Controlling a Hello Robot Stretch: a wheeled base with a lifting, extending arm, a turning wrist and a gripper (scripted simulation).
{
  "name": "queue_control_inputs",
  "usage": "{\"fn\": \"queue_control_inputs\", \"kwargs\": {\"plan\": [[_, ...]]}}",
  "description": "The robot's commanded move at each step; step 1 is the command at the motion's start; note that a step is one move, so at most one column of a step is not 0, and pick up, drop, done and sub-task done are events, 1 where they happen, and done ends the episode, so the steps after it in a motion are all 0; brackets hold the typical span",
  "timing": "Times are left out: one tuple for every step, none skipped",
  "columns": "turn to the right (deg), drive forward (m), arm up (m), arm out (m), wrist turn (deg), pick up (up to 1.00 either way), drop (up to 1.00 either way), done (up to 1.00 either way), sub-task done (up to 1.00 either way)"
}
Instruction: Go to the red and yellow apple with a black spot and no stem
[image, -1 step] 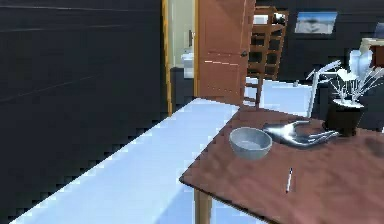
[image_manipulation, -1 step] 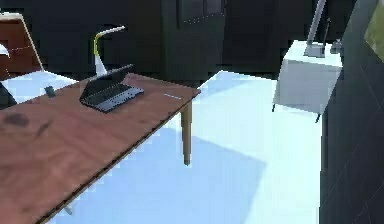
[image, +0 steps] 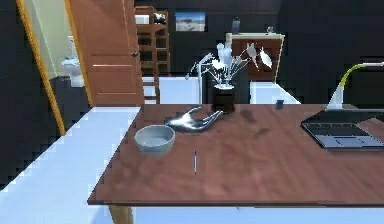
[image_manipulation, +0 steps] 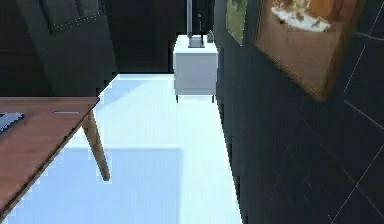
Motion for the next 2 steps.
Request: {"fn": "queue_control_inputs", "kwargs": {"plan": [[0.0, 0.15, 0.00, 0.00, 0.0, 0.00, 0.00, 0.00, 0.00], [-45.0, 0.00, 0.00, 0.00, 0.0, 0.00, 0.00, 0.00, 0.00]]}}
